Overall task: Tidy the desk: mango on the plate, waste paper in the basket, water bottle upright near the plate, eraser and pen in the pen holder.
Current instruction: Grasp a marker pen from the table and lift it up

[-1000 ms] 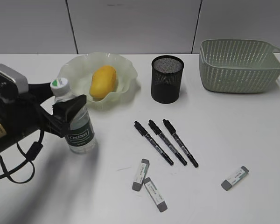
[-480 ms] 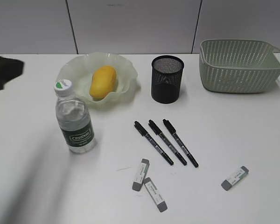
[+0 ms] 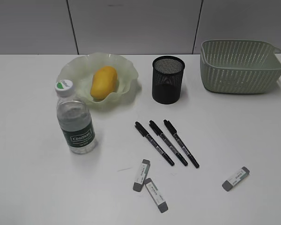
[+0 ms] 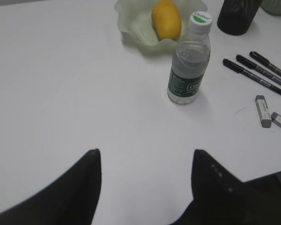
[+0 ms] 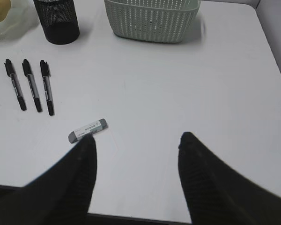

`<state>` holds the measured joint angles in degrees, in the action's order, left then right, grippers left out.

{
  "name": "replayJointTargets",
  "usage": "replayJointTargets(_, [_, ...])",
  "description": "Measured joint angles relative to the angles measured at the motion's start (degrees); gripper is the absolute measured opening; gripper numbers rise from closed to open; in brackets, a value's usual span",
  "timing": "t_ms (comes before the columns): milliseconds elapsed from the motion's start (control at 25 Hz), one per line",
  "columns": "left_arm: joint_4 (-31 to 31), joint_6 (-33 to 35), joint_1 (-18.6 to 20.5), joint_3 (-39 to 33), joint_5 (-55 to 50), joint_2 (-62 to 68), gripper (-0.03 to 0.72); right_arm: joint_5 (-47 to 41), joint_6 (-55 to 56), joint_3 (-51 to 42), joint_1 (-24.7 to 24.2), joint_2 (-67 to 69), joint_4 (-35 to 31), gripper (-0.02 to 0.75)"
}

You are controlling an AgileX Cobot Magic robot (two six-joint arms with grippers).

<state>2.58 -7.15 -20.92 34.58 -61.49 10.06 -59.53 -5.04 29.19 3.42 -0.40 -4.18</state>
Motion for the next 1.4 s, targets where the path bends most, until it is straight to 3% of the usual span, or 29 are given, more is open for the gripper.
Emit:
replayJointTargets(160, [0.9,0.3,0.0,-3.4,0.4,-7.8,0.451,0.0,0.0,0.0,0.0,0.0,0.0,0.445])
replayJointTargets(400, [1.0,0.5,0.0,-3.7,0.7,-8.9,0.443,0.4,-0.7,0.2,0.0,1.1,-0.3,0.445])
replayJointTargets(520, [1.0,0.5,0.3,-3.7,0.7,-9.3,0.424,4.1,-5.0,1.4,0.0,6.0,-4.0,0.445])
replayJointTargets(840, [1.0,0.5,9.9,-3.7,0.9,-10.4,0.389,22.1,-18.5,4.4,0.5,45.0,-17.2,0.405])
replayJointTargets(960, [1.0,0.5,11.1,-3.7,0.9,-10.4,0.372,25.3,-21.3,10.7,5.0,62.9,-18.8,0.39])
replayJointTargets(1080, [1.0,0.5,11.3,-3.7,0.9,-10.4,0.362,27.4,-17.9,19.5,14.3,78.6,-14.8,0.386])
replayJointTargets(1200, [1.0,0.5,11.3,-3.7,0.9,-10.4,0.351,26.2,-4.4,29.9,22.7,93.5,-2.7,0.384])
replayJointTargets(1280, [1.0,0.5,11.3,-3.7,0.9,-10.4,0.34,23.2,2.4,37.1,25.8,102.8,3.0,0.384])
replayJointTargets(1400, [1.0,0.5,11.3,-3.7,0.9,-10.4,0.332,19.1,5.3,45.1,27.0,112.7,4.2,0.384])
